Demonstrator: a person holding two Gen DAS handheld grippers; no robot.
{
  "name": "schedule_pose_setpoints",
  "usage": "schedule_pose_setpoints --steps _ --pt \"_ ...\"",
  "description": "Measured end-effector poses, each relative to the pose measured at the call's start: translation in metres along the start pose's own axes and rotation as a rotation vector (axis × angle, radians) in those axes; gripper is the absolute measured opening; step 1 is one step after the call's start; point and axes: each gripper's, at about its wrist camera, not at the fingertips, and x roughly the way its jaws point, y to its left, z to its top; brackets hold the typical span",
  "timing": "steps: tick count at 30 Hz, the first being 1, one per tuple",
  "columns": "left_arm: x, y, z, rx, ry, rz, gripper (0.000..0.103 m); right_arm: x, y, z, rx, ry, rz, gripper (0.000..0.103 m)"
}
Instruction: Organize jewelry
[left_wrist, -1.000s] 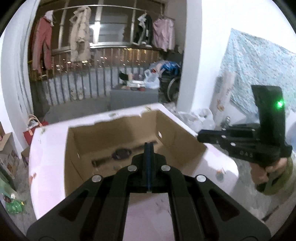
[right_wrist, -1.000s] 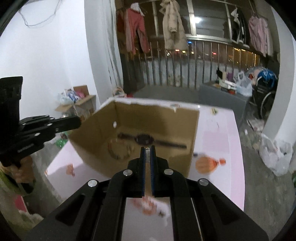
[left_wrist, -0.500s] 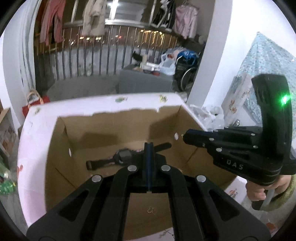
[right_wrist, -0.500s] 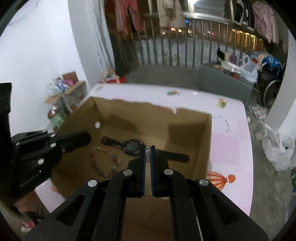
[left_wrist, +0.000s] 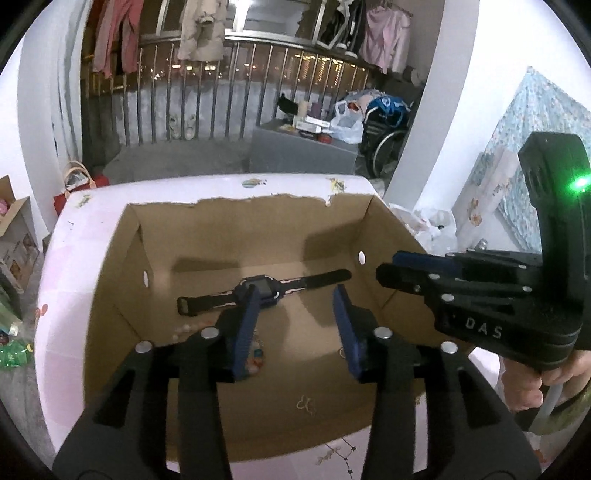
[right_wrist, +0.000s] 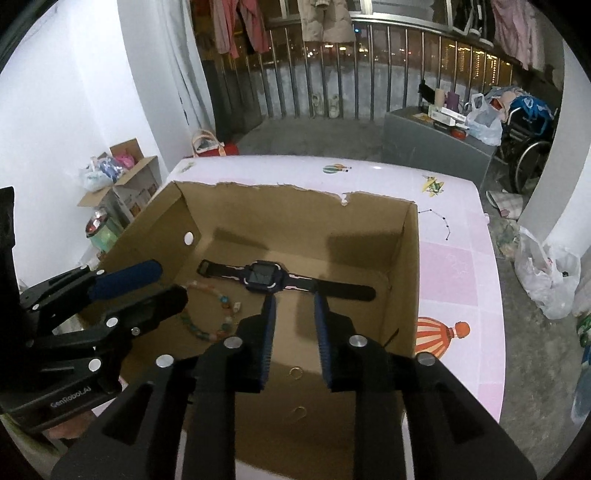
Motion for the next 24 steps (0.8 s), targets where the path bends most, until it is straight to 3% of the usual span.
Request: schedule_pose_setpoints --steps 4,17,24 --pt "-0.018 -0.003 -0.001 0.000 -0.029 0.005 0.046 -0.012 0.004 -0.002 0.004 -0.019 0.001 0.027" --pt "-0.066 -0.014 -0.010 0.008 -0.086 0.032 0.059 -0.054 0.017 -0.016 0.005 -0.070 -0.016 0.050" --pt "-0.084 -0.015 -0.019 0.006 -0.103 0.036 0.062 -0.070 0.023 -0.031 0.011 -0.071 -0.026 0.053"
